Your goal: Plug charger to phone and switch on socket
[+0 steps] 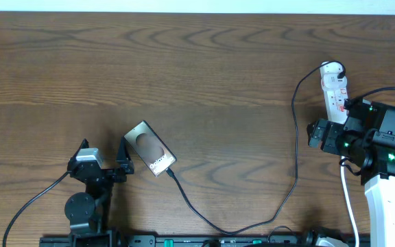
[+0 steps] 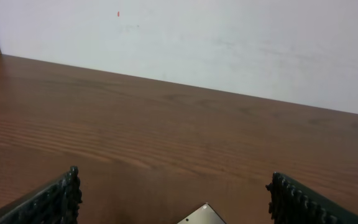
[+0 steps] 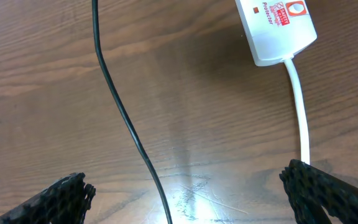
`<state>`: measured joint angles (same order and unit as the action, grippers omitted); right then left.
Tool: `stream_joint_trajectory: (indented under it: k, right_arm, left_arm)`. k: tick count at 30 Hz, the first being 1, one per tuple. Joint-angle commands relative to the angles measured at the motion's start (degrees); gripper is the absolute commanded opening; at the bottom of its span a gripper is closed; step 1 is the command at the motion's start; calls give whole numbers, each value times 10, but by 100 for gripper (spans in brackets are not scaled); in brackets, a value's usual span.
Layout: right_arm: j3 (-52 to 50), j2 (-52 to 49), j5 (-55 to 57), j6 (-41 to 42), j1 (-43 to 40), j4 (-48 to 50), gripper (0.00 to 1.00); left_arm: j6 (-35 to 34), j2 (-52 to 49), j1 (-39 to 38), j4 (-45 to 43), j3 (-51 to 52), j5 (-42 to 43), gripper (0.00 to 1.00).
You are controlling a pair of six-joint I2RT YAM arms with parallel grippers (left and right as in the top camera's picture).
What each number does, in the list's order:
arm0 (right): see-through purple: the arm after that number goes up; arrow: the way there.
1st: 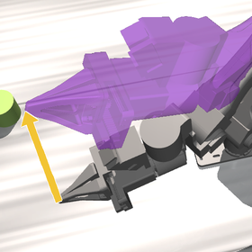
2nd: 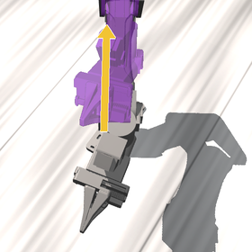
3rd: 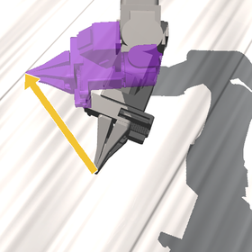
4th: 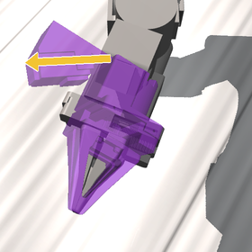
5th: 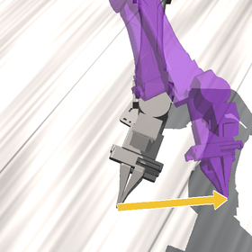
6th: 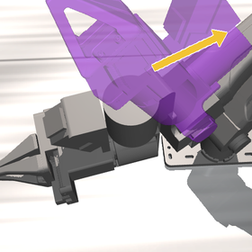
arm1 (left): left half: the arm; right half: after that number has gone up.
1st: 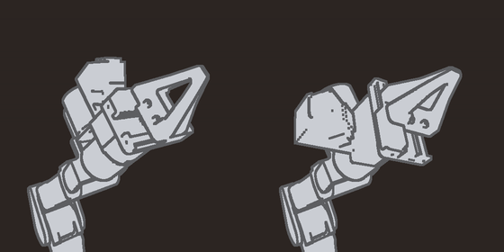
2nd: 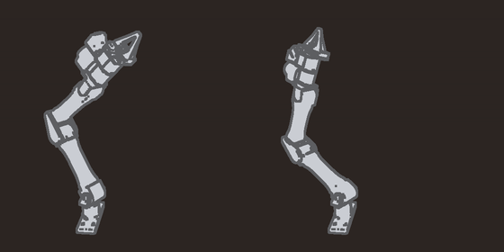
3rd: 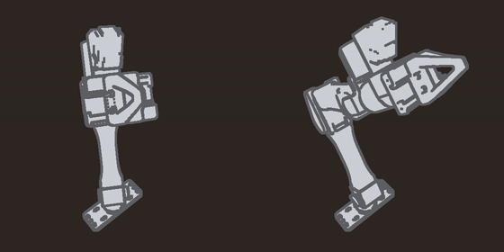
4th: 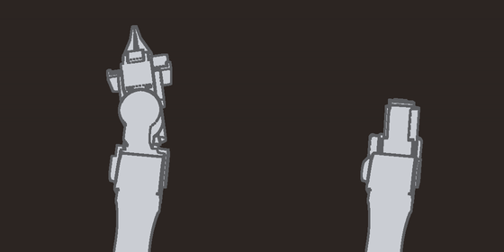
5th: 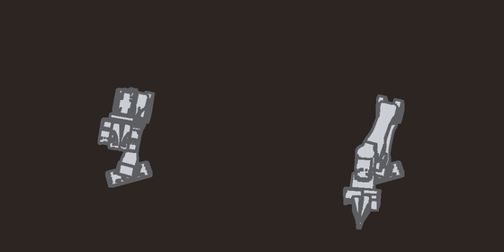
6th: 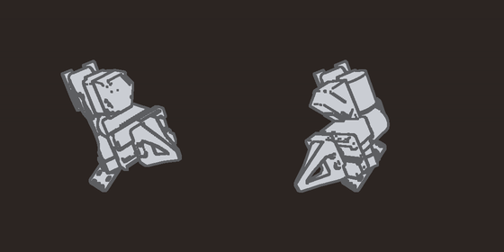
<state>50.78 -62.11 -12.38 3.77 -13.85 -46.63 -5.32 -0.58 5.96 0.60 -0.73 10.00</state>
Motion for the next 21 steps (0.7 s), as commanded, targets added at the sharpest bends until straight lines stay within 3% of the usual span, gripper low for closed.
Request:
stream_joint_trajectory:
  k: [1, 15, 21]
  right_arm:
    - [-2, 2, -1, 5, 4, 1, 99]
    - [-3, 11, 0, 5, 4, 1, 99]
    - [-26, 59, -5, 5, 18, 48, 99]
  left_arm:
    - [-1, 3, 3, 26, 5, 9, 93]
    - [-1, 3, 3, 26, 5, 9, 93]
    - [-1, 4, 3, 26, 5, 9, 93]
